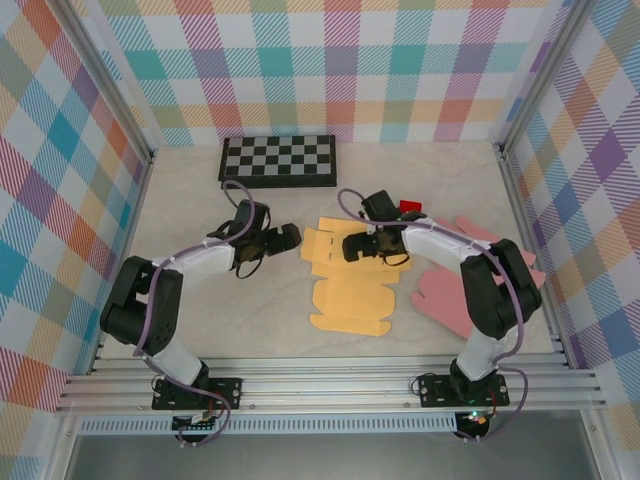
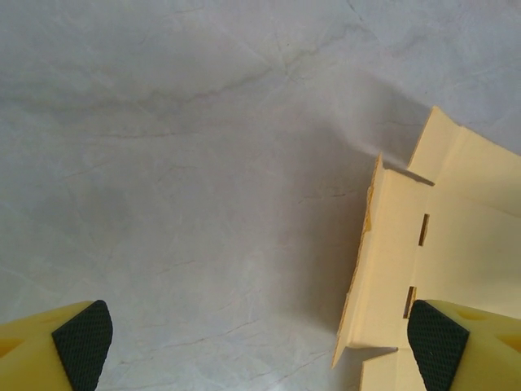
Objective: Fold the paper box
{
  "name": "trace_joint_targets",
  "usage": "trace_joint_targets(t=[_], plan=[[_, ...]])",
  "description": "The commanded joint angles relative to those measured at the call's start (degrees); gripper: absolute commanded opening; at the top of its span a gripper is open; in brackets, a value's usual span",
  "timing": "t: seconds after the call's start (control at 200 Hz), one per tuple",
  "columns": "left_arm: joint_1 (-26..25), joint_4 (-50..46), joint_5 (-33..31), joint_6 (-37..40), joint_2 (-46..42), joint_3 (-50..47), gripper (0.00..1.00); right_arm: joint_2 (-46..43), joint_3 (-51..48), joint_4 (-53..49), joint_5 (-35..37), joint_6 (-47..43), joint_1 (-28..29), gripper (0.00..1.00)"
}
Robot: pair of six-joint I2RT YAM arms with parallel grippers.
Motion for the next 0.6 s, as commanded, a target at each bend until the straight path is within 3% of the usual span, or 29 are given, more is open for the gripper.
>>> trace_joint_targets(t=[0.0, 0.455, 0.595], plan=[[-0.52, -2.32, 1.82, 1.87, 0.82, 2.44, 0.95, 2.38, -0.92, 2.52, 0.31, -2.14, 1.18, 1.0], [-0.51, -1.93, 5.13, 5.02, 4.68, 2.25, 0.91, 10.93, 6.44, 5.7, -14.88, -3.97, 4.67, 1.0], [-0.5, -1.36, 6.16, 4.97, 5.09, 1.11, 0.84, 8.01, 5.67, 6.93, -13.02, -2.6, 5.07, 1.0]])
